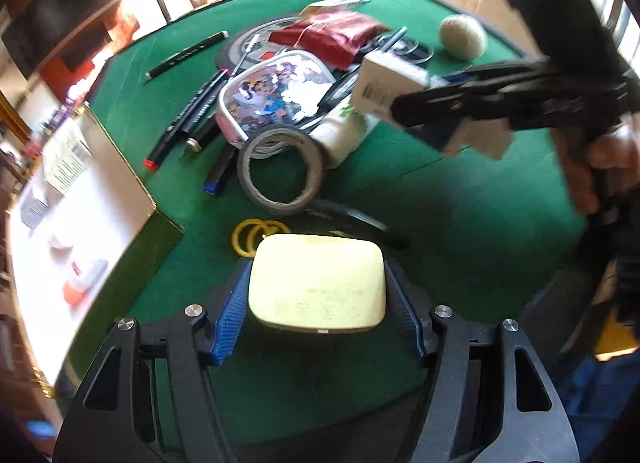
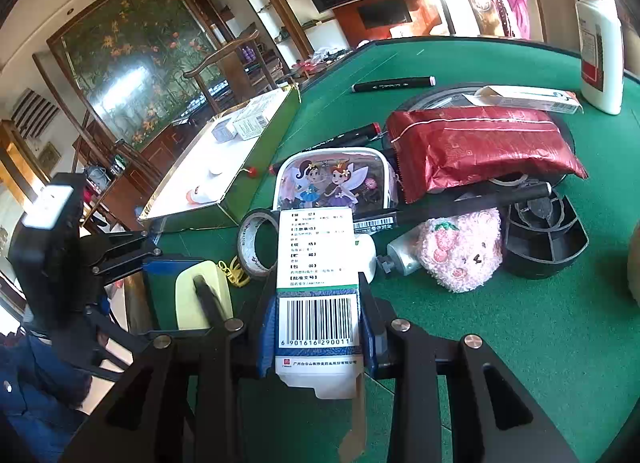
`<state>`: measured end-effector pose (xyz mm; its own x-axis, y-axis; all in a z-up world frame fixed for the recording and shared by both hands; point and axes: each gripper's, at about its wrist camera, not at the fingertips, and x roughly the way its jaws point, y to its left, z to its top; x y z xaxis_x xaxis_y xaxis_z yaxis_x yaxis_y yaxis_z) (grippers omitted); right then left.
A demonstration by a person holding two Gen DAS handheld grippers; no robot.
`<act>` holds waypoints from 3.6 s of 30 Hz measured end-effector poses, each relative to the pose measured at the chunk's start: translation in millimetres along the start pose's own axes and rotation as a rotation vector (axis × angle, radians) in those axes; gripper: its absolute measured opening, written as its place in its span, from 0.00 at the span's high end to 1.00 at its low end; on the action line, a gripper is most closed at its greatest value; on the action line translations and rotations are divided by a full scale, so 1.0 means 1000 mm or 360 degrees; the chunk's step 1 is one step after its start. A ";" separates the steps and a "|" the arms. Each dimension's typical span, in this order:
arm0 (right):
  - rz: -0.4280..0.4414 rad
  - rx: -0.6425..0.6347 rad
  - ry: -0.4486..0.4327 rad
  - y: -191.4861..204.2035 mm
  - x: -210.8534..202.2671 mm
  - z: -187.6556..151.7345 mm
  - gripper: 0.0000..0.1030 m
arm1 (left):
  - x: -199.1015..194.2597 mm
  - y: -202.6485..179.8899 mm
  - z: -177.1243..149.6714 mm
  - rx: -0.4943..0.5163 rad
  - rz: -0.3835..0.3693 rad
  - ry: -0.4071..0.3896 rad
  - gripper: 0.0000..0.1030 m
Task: Organize objects
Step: 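Carry the yellow case with left tool while right tool carries white box to tray, then lower the yellow case and white box into the tray and open both tools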
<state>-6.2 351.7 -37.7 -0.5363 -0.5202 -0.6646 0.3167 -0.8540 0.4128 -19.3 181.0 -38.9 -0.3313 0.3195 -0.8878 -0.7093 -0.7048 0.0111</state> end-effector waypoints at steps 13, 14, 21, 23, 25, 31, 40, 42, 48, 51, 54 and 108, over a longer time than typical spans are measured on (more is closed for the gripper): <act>0.0010 0.0025 -0.0031 -0.005 -0.002 0.000 0.68 | -0.019 0.027 -0.033 -0.0353 -0.0086 -0.0368 0.37; 0.0021 0.0032 -0.0040 -0.005 -0.002 0.001 0.68 | -0.021 0.029 -0.034 -0.0377 -0.0102 -0.0385 0.37; 0.0137 0.0120 -0.0129 0.007 -0.008 -0.001 0.68 | -0.044 0.050 -0.042 -0.0464 -0.0138 -0.0506 0.37; 0.0164 0.0127 -0.0160 0.016 -0.009 0.001 0.68 | -0.052 0.057 -0.044 -0.0481 -0.0136 -0.0536 0.37; 0.0194 0.0131 -0.0180 0.023 -0.008 0.006 0.68 | -0.063 0.065 -0.047 -0.0498 -0.0130 -0.0575 0.37; 0.0243 0.0072 -0.0156 0.054 0.007 0.033 0.68 | -0.101 0.106 -0.057 -0.0598 -0.0092 -0.0705 0.37; 0.0280 -0.0069 -0.0067 0.120 0.053 0.083 0.68 | -0.123 0.184 -0.069 -0.0770 0.0034 -0.0746 0.37; 0.0291 -0.0071 -0.0017 0.130 0.069 0.096 0.68 | -0.120 0.203 -0.070 -0.0821 0.0058 -0.0733 0.37; 0.0273 -0.0023 0.0105 0.149 0.122 0.133 0.68 | -0.091 0.254 -0.065 -0.0859 0.0116 -0.0617 0.37; 0.0243 0.0013 0.0156 0.155 0.152 0.150 0.68 | -0.073 0.275 -0.063 -0.0880 0.0110 -0.0526 0.37; 0.0189 0.0030 0.0208 0.160 0.181 0.166 0.68 | -0.063 0.289 -0.061 -0.0908 0.0146 -0.0502 0.37; 0.0365 0.0006 -0.0009 0.122 0.085 0.117 0.61 | -0.081 0.177 -0.040 -0.0883 -0.0384 -0.0545 0.36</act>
<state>-104.7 204.8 29.6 -0.4551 -0.7008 -0.5493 0.4279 -0.7132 0.5552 -93.1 5.7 16.7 -0.4468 0.6253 -0.6398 -0.3953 -0.7795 -0.4859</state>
